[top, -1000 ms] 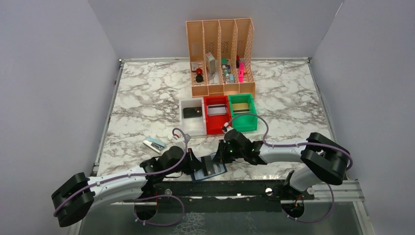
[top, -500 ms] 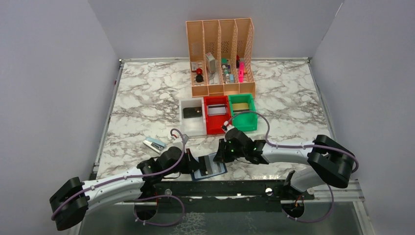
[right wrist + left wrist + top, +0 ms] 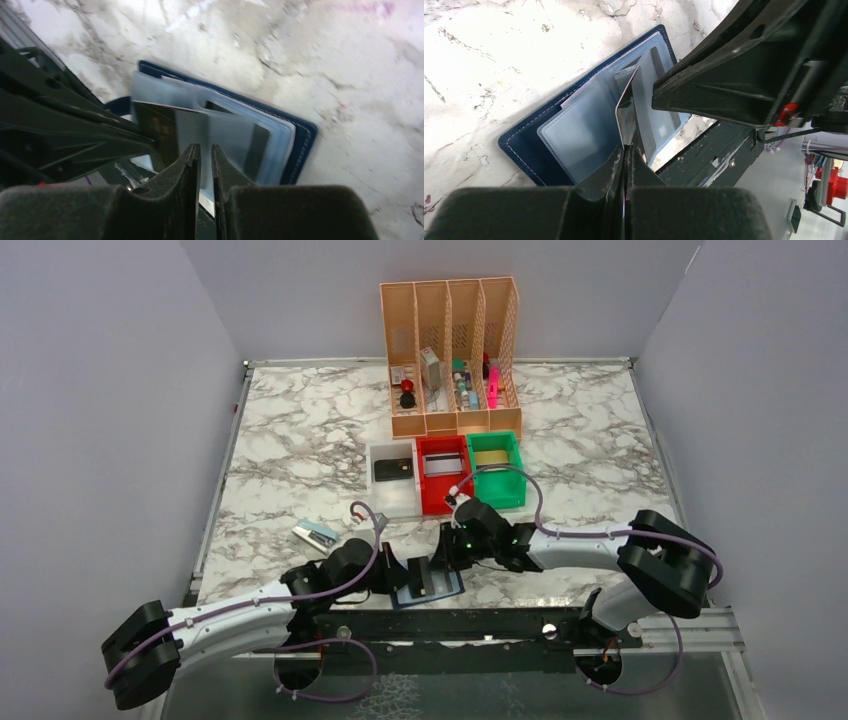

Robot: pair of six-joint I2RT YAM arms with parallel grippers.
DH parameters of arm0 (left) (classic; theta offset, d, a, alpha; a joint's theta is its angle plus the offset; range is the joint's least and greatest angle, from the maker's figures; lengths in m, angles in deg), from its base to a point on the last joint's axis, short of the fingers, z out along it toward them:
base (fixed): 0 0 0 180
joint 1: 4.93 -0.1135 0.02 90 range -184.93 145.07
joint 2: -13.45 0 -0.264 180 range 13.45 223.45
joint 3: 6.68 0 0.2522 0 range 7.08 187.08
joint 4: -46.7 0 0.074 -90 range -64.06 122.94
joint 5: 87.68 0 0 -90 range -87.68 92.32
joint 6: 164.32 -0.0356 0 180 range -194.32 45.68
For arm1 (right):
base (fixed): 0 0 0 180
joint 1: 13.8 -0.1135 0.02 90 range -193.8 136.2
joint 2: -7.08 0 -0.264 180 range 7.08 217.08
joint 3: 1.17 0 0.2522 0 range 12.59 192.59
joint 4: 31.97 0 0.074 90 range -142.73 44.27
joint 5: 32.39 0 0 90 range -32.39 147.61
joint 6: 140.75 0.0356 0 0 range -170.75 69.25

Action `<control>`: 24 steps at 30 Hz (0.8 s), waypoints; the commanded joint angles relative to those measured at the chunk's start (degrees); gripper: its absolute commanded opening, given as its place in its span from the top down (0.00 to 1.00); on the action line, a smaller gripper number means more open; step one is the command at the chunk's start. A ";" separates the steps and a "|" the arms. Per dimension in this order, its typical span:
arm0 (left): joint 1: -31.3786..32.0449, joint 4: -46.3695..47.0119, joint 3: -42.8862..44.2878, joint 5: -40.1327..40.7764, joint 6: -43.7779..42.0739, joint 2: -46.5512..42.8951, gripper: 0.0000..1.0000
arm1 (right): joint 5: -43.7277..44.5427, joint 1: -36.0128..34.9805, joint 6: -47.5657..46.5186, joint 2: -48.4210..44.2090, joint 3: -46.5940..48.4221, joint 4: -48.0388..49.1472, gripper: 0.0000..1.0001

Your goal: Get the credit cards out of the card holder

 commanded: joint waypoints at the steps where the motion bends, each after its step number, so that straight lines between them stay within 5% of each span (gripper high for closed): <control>1: 0.16 1.81 0.30 1.63 -0.46 0.51 0.96 | 1.15 -0.21 3.29 0.24 -4.07 2.19 0.81; 15: 0.16 9.93 0.35 -2.63 -0.35 5.05 0.77 | 0.40 -0.20 6.50 2.54 -7.61 6.55 0.87; 17: 0.16 9.94 0.95 -3.09 -0.89 6.43 0.79 | 0.63 -0.20 6.64 2.43 -7.71 6.30 0.87; 18: 0.16 6.94 2.29 -2.24 -1.88 7.56 0.90 | 1.52 -0.20 6.77 1.78 -7.95 5.57 0.87; 20: 0.16 4.23 3.39 -1.04 -2.63 7.44 0.96 | 2.16 -0.20 6.81 1.36 -7.93 5.10 0.87; 24: 0.16 -0.67 4.97 1.67 -3.84 5.13 1.00 | 5.14 -0.21 7.38 1.16 -7.28 2.13 0.87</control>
